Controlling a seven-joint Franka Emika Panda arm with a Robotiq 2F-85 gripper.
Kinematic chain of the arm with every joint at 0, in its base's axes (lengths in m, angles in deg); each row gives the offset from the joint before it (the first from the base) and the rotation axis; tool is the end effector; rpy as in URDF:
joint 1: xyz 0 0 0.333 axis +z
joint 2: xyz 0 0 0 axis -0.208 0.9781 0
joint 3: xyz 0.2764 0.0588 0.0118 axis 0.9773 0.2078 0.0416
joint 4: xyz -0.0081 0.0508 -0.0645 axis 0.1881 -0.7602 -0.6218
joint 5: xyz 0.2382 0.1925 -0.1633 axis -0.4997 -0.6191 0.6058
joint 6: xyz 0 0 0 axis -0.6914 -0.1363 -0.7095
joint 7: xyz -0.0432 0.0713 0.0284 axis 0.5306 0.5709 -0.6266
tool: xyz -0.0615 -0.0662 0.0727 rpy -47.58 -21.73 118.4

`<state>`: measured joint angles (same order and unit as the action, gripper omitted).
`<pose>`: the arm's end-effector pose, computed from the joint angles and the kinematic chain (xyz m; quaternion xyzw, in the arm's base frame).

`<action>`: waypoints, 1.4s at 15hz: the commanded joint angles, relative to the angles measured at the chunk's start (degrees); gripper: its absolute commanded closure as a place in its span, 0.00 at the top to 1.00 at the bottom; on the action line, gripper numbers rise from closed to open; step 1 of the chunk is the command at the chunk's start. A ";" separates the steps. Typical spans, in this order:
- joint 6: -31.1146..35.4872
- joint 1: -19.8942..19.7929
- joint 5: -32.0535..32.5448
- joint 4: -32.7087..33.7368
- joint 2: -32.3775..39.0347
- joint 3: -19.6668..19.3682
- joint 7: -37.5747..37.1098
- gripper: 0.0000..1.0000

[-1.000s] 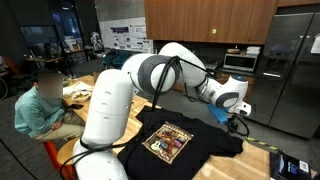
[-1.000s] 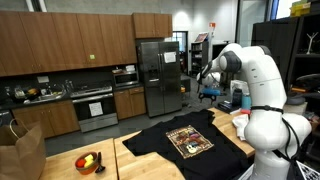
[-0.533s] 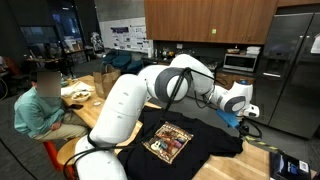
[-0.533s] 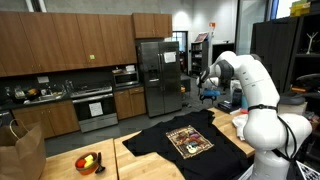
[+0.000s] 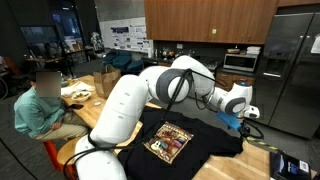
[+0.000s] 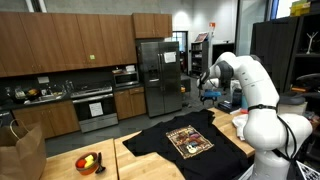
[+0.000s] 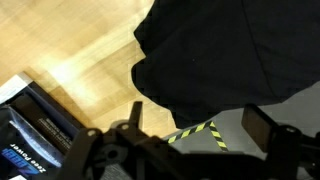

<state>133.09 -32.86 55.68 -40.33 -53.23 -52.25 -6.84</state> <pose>0.5453 -0.3494 0.2815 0.9330 -0.3505 0.0777 0.0241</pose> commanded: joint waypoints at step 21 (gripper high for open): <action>-0.02 -1.35 -0.10 -0.30 0.28 0.66 0.76 1.00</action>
<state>133.07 -32.98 55.66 -40.37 -52.76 -52.18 -6.84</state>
